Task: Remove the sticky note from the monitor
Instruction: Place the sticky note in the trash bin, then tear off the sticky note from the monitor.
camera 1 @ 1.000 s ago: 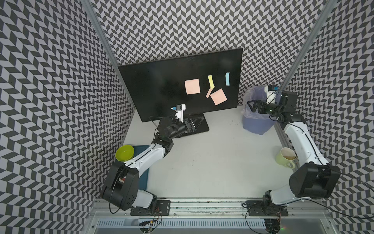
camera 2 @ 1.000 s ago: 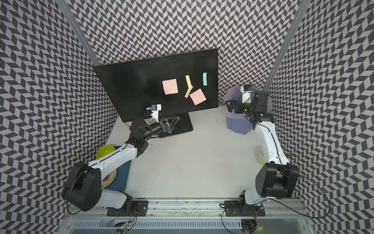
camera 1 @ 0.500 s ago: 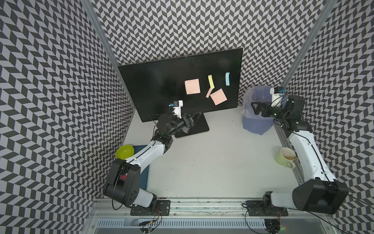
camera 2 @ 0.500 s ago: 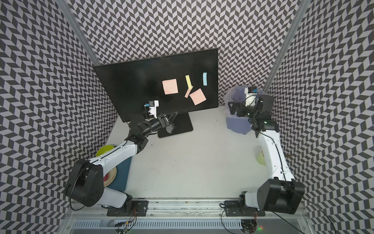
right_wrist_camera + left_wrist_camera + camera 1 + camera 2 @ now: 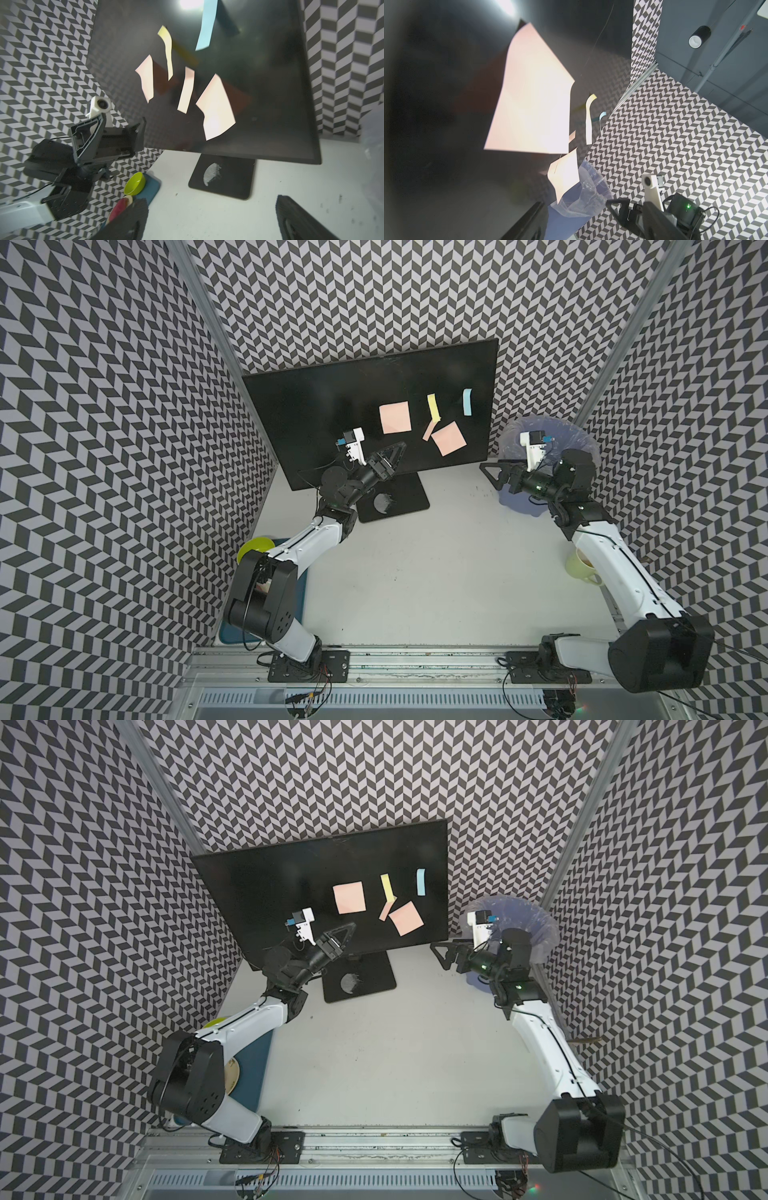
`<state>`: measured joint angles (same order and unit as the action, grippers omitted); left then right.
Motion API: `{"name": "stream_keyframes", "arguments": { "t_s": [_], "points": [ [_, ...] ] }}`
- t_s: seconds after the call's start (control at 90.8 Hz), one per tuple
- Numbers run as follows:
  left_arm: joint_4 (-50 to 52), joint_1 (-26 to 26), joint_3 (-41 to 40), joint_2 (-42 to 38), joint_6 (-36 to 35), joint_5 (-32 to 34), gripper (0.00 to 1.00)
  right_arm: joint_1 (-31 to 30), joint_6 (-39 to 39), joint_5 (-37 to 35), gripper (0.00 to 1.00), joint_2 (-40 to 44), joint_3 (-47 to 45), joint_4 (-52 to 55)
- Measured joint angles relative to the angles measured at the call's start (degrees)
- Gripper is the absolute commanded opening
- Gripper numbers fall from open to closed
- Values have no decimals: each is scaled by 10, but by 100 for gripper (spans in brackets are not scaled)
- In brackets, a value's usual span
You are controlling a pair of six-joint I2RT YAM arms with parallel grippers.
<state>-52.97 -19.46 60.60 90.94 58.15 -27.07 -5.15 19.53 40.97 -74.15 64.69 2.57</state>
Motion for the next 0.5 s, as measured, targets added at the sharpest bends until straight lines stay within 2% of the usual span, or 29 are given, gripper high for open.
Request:
{"name": "stream_keyframes", "arguments": {
  "t_s": [0.176, 0.496],
  "points": [
    [-25, 4, 32, 33, 43, 9, 72, -30, 41, 12, 99, 2, -20, -29],
    [-27, 12, 50, 73, 88, 33, 62, -53, 56, 20, 99, 15, -20, -44]
  ]
}}
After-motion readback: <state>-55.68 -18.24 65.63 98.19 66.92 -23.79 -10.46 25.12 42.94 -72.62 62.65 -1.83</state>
